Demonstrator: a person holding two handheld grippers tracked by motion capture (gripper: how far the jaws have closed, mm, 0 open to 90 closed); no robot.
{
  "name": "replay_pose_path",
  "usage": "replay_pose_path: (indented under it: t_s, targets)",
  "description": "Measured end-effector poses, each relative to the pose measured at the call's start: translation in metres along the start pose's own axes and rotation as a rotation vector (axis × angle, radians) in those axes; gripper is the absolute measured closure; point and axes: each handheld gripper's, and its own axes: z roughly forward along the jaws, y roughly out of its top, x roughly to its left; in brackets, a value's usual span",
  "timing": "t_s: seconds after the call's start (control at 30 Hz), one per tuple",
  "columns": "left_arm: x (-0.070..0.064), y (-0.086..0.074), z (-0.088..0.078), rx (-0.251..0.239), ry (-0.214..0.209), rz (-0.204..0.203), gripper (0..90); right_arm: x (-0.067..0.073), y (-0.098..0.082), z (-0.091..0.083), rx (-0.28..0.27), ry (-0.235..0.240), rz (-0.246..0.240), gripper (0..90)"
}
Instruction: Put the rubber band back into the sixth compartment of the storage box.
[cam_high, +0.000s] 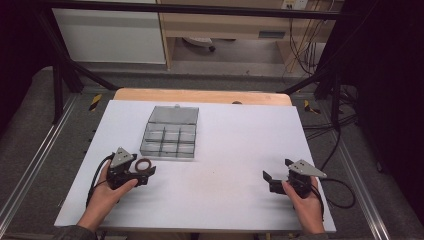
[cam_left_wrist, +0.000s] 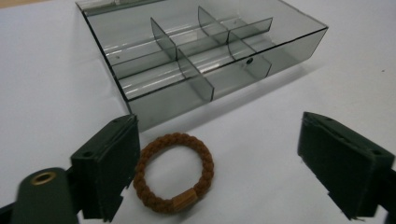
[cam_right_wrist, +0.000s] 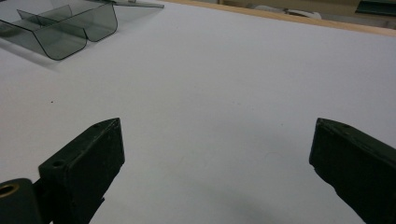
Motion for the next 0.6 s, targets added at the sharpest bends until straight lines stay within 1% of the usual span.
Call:
replay_pose_path:
  t_s: [0.07, 0.13, 0.23, 0.27, 0.3, 0.4, 0.5, 0.6]
  targets:
    - [0.0003, -0.0005, 0.0007, 0.007, 0.002, -0.004, 16.6, -0.0002, -0.0001, 0.0002, 0.001, -0.002, 0.003, 3.7]
    - [0.0014, -0.0017, 0.0011, 0.035, 0.007, 0.008, 21.3, -0.0006, 0.0, 0.0, 0.002, -0.002, 0.004, 3.7]
    - [0.0023, -0.0021, 0.0011, 0.042, 0.004, 0.01, 28.3, -0.0011, 0.0, -0.0003, 0.001, -0.006, 0.005, 4.0]
    - [0.0028, -0.0022, 0.001, 0.044, 0.006, 0.012, 28.3, -0.0011, 0.0, -0.0003, 0.001, -0.006, 0.005, 4.0]
    - [0.0044, -0.0023, 0.0004, 0.046, 0.008, 0.008, 32.0, -0.0012, 0.0001, -0.0005, 0.001, -0.006, 0.006, 3.9]
    - [0.0058, -0.0022, -0.0001, 0.041, 0.006, 0.0, 34.4, -0.0009, 0.0003, -0.0005, 0.001, -0.004, 0.01, 3.9]
    - [0.0075, -0.0018, -0.0009, 0.038, -0.011, -0.01, 36.7, -0.0009, 0.0001, -0.0001, 0.004, -0.008, 0.007, 4.1]
    - [0.01, -0.0001, -0.0017, 0.027, -0.009, -0.019, 37.1, -0.0013, 0.0, -0.0004, 0.004, -0.011, 0.01, 4.1]
